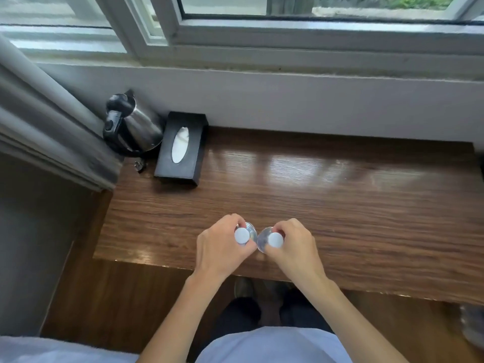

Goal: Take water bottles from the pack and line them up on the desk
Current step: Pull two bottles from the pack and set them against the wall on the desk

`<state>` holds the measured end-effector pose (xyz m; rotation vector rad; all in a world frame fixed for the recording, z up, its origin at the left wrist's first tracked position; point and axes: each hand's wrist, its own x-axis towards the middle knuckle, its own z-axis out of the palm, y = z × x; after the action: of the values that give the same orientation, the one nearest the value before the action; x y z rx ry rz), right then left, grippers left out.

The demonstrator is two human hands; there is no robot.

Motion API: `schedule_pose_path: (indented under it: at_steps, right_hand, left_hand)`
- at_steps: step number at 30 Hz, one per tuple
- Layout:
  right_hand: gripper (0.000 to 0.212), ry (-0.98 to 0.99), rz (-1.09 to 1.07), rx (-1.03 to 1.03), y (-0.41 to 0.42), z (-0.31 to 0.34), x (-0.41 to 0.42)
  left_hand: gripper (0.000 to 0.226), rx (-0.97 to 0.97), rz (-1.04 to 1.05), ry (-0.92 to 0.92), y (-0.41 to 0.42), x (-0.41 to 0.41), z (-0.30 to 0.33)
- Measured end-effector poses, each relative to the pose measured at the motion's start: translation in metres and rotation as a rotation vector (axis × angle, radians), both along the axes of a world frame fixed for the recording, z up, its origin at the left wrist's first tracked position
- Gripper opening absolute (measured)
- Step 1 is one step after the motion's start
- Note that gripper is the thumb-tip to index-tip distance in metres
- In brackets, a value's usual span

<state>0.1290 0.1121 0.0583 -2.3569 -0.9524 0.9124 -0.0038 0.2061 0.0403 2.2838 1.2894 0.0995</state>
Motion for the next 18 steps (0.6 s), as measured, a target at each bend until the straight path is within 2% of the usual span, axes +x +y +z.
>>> schedule_pose_path:
  at_steps: [10,14,18]
  right_hand:
    - [0.024,-0.035,-0.044,0.027,0.013,-0.013,-0.015]
    - [0.030,-0.118,0.008,0.053,0.005,-0.026,-0.020]
    - [0.033,-0.268,0.031,0.163,-0.002,-0.042,-0.026]
  left_hand:
    - [0.026,-0.056,-0.136,-0.019,0.026,-0.008,-0.010]
    - [0.028,-0.078,-0.204,-0.056,0.029,-0.011,-0.013]
    - [0.036,-0.022,-0.215,-0.132,0.022,-0.019,-0.035]
